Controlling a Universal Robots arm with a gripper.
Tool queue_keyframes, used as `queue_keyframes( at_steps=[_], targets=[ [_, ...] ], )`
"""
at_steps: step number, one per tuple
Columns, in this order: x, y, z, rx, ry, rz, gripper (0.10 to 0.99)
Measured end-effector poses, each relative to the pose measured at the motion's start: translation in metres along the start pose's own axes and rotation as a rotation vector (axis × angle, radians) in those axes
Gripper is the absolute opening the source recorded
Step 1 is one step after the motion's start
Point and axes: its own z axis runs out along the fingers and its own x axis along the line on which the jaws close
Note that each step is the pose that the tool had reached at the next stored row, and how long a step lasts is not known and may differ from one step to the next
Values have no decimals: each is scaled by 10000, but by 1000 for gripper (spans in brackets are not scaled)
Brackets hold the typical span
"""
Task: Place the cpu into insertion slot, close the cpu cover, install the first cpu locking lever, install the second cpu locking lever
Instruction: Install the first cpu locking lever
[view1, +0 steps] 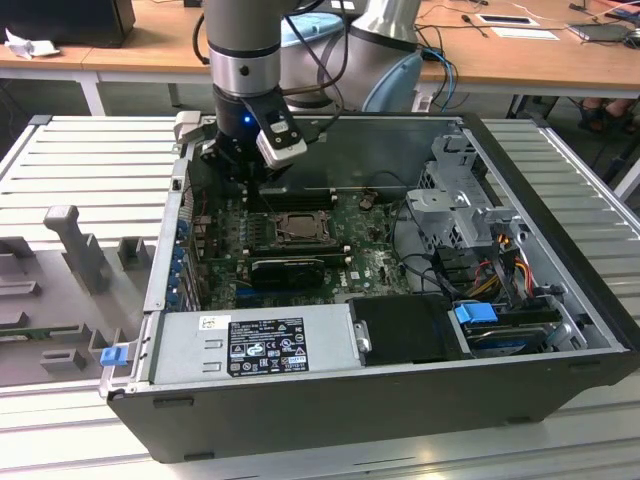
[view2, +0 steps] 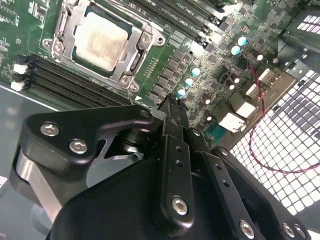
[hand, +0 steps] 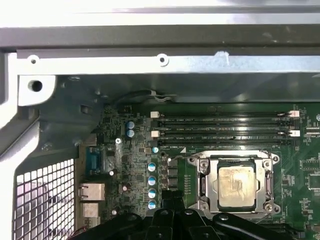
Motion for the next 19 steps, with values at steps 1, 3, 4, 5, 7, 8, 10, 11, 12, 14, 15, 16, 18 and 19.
queue_keyframes(
  at_steps=[1,3,4,5,7,8,10,11,12,14,15,16,18,19],
  targets=[
    [4,1,1,-22,1,-5,106],
    [33,10,12,-74,1,-28,106],
    [45,14,14,-80,3,-37,106],
    [56,19,17,-85,2,-44,106],
    [78,39,22,-94,4,-60,106],
    [85,53,25,-103,4,-65,106],
    [95,85,32,-122,5,-71,106],
    [99,99,37,-130,5,-73,106],
    [104,113,41,-137,5,-76,106],
    [112,149,55,-150,5,-83,106],
    [112,167,62,-155,4,-88,106],
    [112,179,65,-156,5,-91,106],
    [113,223,71,-155,7,-102,106],
    [113,240,72,-155,6,-104,106]
  ],
)
